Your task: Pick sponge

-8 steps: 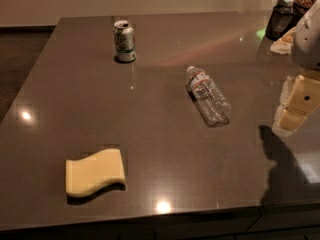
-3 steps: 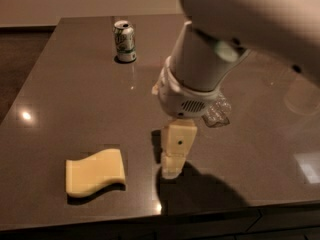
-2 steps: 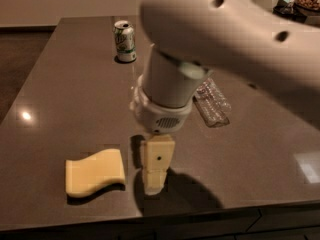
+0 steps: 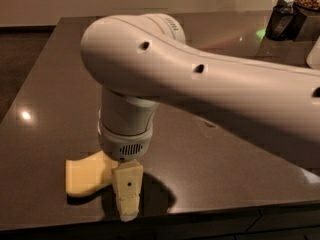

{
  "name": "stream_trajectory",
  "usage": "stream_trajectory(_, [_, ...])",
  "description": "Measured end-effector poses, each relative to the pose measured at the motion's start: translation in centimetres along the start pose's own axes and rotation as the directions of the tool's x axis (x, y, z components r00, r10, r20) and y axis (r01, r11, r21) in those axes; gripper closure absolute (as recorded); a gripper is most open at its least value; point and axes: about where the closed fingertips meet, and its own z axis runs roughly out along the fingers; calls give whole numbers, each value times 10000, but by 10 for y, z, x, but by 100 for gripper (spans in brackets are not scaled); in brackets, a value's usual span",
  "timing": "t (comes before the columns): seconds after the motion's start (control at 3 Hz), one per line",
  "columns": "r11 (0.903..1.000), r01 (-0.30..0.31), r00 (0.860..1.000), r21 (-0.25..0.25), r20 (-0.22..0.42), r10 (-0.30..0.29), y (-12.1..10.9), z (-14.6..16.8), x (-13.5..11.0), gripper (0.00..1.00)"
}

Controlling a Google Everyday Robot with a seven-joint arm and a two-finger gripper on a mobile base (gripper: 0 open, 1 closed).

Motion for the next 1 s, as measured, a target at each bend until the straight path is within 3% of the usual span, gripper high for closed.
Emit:
stream_trajectory(0.67, [9985,-58,10000,-537,11,58,-9,7,-15,41])
stream_trajectory(1.0, [9975,-277,9994,-643,211,291,-20,-3,-13,72])
